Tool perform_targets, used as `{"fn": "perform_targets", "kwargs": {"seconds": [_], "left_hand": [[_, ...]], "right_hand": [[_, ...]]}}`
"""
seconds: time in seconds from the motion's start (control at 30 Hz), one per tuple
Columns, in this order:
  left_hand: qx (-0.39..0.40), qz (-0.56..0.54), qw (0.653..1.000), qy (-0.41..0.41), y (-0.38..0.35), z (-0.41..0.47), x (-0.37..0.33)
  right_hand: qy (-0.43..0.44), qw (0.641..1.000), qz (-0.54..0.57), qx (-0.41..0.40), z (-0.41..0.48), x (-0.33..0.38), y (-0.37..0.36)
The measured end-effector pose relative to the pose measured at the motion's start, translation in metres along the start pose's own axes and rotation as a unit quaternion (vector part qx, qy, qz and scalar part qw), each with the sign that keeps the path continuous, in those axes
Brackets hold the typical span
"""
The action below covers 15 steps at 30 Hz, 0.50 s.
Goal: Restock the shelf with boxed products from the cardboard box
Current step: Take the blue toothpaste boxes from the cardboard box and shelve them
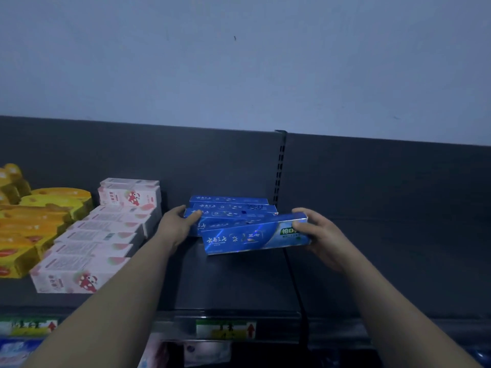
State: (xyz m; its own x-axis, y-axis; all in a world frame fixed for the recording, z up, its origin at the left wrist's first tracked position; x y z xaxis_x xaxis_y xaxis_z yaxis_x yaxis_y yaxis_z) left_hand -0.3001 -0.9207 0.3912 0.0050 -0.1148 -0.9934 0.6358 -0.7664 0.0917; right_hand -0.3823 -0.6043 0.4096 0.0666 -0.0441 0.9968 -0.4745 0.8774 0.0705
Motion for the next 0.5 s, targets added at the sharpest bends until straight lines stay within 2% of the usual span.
{"fn": "perform_targets", "kwargs": {"seconds": [0.1, 0.27, 0.5], "left_hand": [[0.017, -0.005, 1.0, 0.003, -0.003, 0.004, 0.0], [0.005, -0.007, 1.0, 0.005, 0.012, 0.007, -0.01], [-0.024, -0.039, 0.999, -0.021, 0.026, -0.01, -0.018]], "right_hand": [[-0.009, 0.999, -0.049, -0.006, 0.001, -0.004, -0.008], [-0.008, 0.986, -0.162, -0.025, 0.003, -0.004, -0.015], [-0.013, 0.961, -0.264, -0.084, 0.009, -0.011, -0.021]]}}
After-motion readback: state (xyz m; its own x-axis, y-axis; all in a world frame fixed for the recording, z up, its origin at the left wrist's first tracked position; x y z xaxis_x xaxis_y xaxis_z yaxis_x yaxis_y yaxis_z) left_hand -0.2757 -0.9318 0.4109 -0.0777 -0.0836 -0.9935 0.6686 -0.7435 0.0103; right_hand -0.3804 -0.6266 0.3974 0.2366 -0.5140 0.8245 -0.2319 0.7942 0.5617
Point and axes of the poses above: each hand's wrist, its own z-axis towards the middle knuckle, its own y-axis out of the back of the hand, x = y × z, the point moved 10 cm from there along z, towards the middle knuckle, and after that the axes turned 9 degrees about -z, right-handed, at the moved point
